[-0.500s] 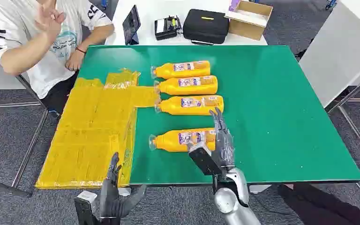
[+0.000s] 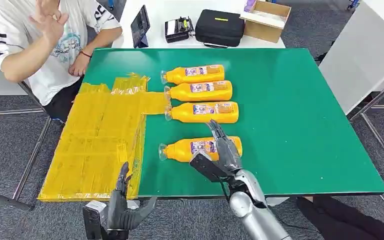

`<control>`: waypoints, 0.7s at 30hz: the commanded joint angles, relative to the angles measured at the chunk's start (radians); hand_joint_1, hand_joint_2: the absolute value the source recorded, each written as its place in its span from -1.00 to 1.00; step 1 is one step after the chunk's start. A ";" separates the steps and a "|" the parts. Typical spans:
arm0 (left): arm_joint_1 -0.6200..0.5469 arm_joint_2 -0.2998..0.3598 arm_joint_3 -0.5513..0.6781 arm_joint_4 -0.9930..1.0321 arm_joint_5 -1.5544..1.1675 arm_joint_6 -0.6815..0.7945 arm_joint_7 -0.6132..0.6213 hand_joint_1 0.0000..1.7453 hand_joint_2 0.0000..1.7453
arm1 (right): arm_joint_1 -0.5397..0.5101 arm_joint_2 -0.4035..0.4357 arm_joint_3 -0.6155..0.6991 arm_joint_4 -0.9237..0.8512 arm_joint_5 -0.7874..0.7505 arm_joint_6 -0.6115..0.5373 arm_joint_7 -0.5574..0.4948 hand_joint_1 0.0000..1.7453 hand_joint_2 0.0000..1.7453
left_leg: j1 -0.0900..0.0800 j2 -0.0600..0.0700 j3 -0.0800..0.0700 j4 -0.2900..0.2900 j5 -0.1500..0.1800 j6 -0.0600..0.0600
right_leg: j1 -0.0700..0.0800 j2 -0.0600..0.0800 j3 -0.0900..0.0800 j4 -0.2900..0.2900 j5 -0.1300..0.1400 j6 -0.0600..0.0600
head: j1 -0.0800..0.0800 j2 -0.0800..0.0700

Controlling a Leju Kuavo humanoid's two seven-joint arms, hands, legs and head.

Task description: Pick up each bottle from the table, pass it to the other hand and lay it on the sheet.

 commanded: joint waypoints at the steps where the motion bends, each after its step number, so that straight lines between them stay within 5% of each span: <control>1: -0.058 -0.018 0.041 0.110 -0.019 -0.018 0.007 -1.00 1.00 | -0.176 -0.051 0.161 0.207 0.010 0.060 0.031 -1.00 1.00 | 0.001 0.004 0.006 -0.001 -0.002 0.000 | 0.002 0.003 0.005 -0.002 0.000 -0.003 | 0.000 0.000; 21: -0.094 -0.021 0.056 0.174 -0.026 -0.029 0.007 -1.00 1.00 | -0.336 -0.100 0.331 0.355 0.003 0.175 0.058 -1.00 1.00 | 0.001 0.003 0.005 0.000 -0.001 0.001 | 0.002 0.001 0.005 -0.001 -0.001 -0.003 | 0.000 0.000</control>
